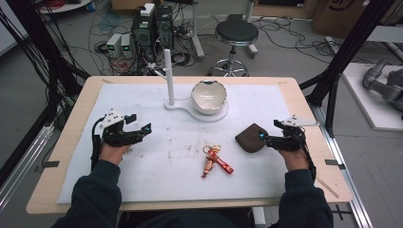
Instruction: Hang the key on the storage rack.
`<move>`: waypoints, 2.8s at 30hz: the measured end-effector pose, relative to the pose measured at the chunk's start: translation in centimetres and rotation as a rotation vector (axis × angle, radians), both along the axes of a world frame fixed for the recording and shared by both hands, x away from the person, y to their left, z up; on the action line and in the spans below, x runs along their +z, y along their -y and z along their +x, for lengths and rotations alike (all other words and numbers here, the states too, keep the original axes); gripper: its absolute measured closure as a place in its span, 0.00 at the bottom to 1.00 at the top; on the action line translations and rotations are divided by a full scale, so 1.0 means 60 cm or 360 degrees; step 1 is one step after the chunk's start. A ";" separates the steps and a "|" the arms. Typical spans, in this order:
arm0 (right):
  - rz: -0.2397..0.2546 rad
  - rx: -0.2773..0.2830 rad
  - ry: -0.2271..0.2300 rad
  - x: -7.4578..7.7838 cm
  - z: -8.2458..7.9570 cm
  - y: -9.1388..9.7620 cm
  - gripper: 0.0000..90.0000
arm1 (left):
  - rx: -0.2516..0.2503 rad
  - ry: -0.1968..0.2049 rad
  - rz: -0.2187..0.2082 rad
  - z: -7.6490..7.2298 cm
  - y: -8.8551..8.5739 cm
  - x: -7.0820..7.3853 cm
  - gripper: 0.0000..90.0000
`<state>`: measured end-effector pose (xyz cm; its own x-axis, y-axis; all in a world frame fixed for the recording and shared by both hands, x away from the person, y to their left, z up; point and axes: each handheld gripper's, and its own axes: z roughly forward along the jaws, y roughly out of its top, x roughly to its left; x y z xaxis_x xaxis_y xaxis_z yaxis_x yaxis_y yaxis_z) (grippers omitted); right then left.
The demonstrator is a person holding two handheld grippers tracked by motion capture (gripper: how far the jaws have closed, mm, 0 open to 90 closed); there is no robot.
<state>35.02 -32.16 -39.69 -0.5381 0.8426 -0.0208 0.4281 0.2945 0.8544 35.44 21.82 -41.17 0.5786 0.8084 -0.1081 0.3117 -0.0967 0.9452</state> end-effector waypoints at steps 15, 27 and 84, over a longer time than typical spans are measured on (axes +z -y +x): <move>-0.0121 0.0828 -0.0226 -0.036 -0.033 -0.174 0.38 | 0.0004 -0.0027 0.0005 -0.004 -0.001 -0.006 0.26; -0.0438 0.0769 -0.0388 -0.064 -0.028 -0.177 0.73 | 0.0016 -0.0035 0.0005 -0.004 -0.002 -0.007 0.26; -0.0071 0.0779 0.0335 0.206 0.127 -0.375 0.85 | 0.0046 -0.0057 -0.0019 0.003 -0.009 -0.012 0.27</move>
